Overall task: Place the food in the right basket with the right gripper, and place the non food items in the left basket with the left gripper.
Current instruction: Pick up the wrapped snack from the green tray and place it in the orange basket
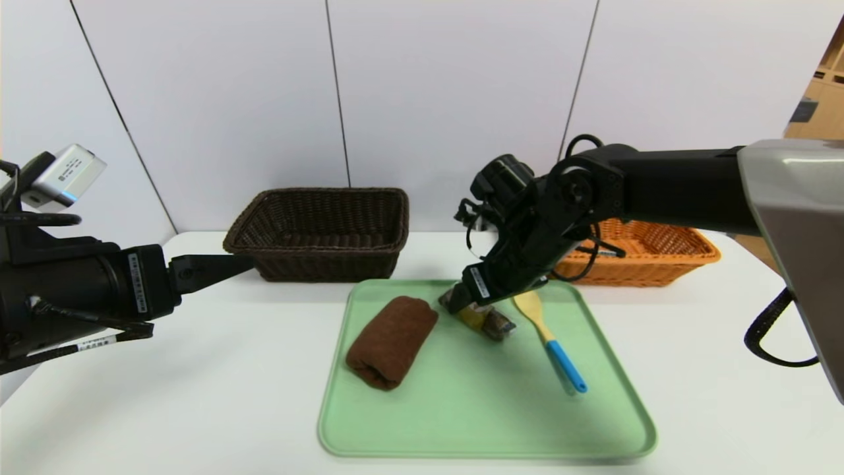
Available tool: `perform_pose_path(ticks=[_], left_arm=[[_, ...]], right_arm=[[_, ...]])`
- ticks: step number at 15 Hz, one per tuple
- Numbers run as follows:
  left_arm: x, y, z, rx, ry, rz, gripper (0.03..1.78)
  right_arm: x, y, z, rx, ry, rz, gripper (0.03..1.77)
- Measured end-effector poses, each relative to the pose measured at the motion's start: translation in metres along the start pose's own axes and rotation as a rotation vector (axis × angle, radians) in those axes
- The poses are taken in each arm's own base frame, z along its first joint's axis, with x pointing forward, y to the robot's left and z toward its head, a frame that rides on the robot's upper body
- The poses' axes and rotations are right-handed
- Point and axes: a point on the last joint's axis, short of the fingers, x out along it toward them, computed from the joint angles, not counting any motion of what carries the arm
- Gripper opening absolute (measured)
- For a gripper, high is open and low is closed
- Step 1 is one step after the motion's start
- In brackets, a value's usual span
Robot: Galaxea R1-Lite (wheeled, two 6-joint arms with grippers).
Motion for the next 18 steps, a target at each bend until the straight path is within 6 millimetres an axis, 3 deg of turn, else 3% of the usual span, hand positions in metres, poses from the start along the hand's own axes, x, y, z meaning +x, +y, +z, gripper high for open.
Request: perform_pose_path(ticks=[18], left_arm=[[0.003,0.001,0.001,-0.037,-0.022,0.037,1.69]], right_arm=[[0.019,0.012,-0.003,-0.026,0.045,-0.001,1.71]])
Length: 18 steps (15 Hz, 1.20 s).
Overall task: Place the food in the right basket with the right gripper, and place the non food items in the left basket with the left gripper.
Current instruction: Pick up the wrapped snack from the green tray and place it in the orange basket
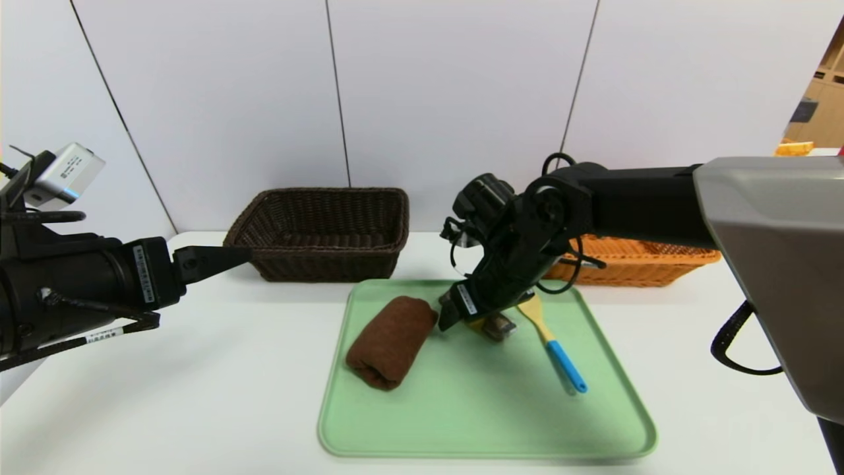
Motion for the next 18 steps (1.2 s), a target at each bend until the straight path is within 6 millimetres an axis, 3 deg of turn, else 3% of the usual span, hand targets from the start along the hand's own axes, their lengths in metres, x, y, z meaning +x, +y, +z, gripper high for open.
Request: perform_pose_path(ticks=[2,6,9,11,15,18], left_arm=[[0.0,0.0,0.0,0.0,-0.001,0.0,1.69],[-0.001,0.0,0.001,-0.001,-0.004,-0.002,1.69],[-0.001,-0.001,0.002,0.001,-0.016,-0.008,1.69],[-0.001,-0.001,0.003,0.002,-0.022,-0.01,1.69],[-0.001,-0.001,0.002,-0.004,-0.02,-0.01,1.69],[-0.002,-0.001,0.001,-0.006,-0.02,-0.01,1.69]], right_arm=[[0.002,-0.001,0.0,0.0,0.004,-0.003,1.71],[0.006,-0.002,-0.001,-0.022,0.014,-0.036,1.08],[0.008,-0.002,-0.002,-0.029,0.02,-0.037,0.78],[0.009,-0.001,-0.002,-0.03,0.024,-0.036,0.35],[0.005,0.007,-0.01,-0.047,0.084,-0.031,0.35],[-0.011,0.011,-0.015,-0.05,0.095,-0.027,0.35]])
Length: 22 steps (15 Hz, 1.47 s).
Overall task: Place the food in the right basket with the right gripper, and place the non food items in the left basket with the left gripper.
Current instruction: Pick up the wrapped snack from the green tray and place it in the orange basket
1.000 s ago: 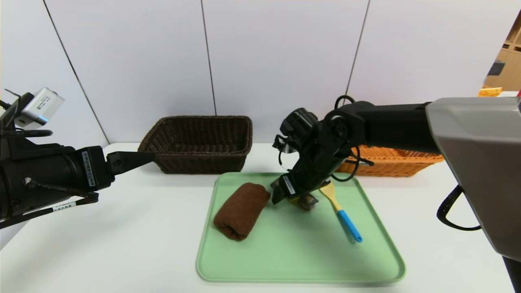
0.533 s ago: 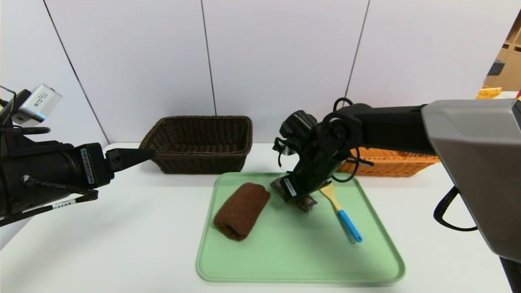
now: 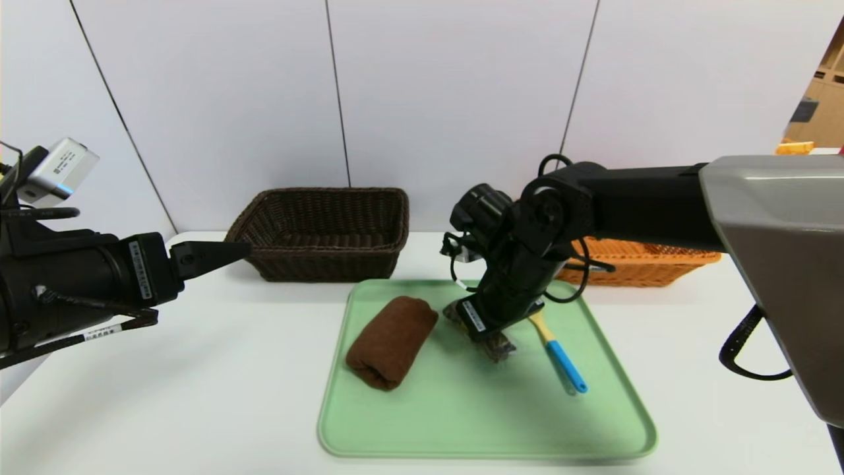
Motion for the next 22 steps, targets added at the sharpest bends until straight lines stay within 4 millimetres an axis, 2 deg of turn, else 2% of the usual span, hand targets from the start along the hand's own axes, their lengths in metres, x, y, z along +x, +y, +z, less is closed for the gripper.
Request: perform_pose_path(ticks=[4,7,9,11,14,16,19,22], left_arm=[[0.0,0.0,-0.001,0.002,0.003,0.0,1.69],[0.0,0.0,-0.001,0.002,0.005,-0.002,1.69],[0.001,0.0,-0.001,0.003,0.007,-0.001,1.69],[0.001,0.0,-0.001,0.002,0.009,0.0,1.69],[0.001,0.0,-0.001,0.003,0.008,-0.002,1.69],[0.001,0.0,-0.001,0.003,0.008,-0.001,1.69],[0.001,0.0,-0.001,0.003,0.008,-0.002,1.69],[0.001,0.0,-0.002,0.003,0.01,-0.002,1.69]], right_arm=[[-0.051,0.012,-0.011,-0.024,-0.075,0.007,0.35],[-0.094,0.012,-0.019,-0.003,-0.199,-0.123,0.35],[-0.12,0.0,-0.014,0.078,-0.349,-0.23,0.35],[-0.138,-0.021,-0.006,0.165,-0.49,-0.303,0.35],[-0.149,-0.066,-0.002,0.292,-0.557,-0.427,0.35],[-0.152,-0.086,-0.002,0.341,-0.574,-0.467,0.35],[-0.141,-0.115,-0.002,0.399,-0.534,-0.51,0.35],[-0.119,-0.131,0.004,0.425,-0.502,-0.524,0.35]])
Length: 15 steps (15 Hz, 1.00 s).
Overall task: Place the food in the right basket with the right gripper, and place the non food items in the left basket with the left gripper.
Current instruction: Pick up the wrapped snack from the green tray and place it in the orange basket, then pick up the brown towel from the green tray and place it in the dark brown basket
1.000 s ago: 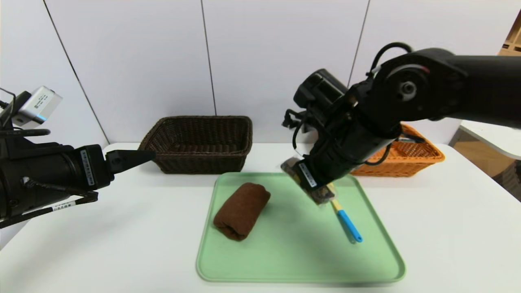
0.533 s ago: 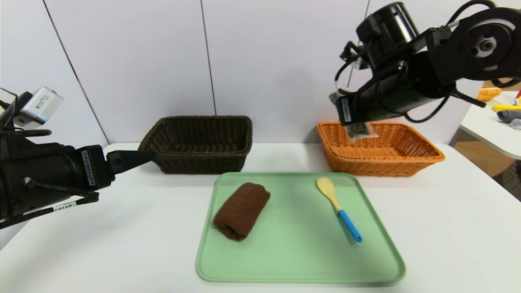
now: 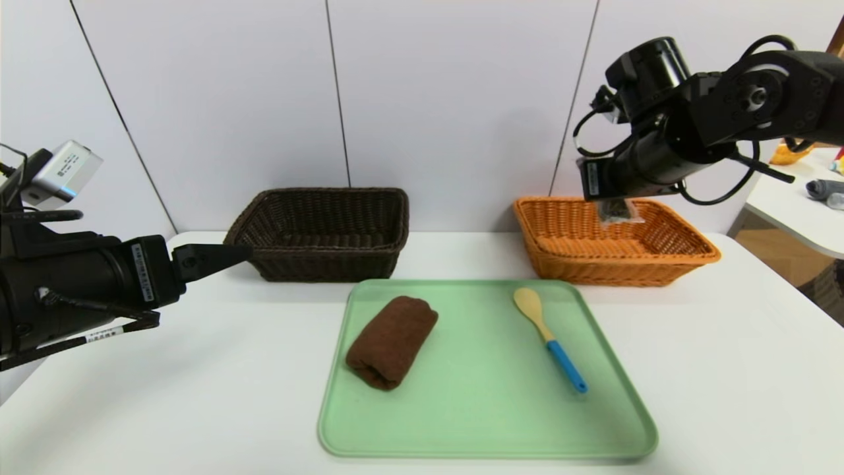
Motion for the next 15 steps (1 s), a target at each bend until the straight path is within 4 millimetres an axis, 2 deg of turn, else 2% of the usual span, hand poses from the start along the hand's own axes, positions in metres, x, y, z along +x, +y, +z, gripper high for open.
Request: perform_pose_path(ticks=[4,7,9,12,15], left_arm=[[-0.001,0.001,-0.003,0.0,0.006,0.001,1.69],[-0.002,0.001,-0.004,-0.001,0.007,0.001,1.69],[-0.002,0.001,-0.004,-0.001,0.008,0.0,1.69],[-0.002,0.001,-0.004,0.0,0.008,-0.002,1.69],[-0.002,0.001,-0.004,0.002,0.006,-0.002,1.69]], right_arm=[[0.026,0.003,-0.003,0.006,0.012,-0.016,0.35],[0.034,0.005,0.0,0.021,-0.023,-0.012,0.77],[0.035,0.005,0.0,0.02,-0.022,-0.012,0.99],[0.034,0.006,-0.001,0.018,-0.02,-0.011,1.22],[0.028,0.003,-0.002,0.014,-0.013,-0.012,1.38]])
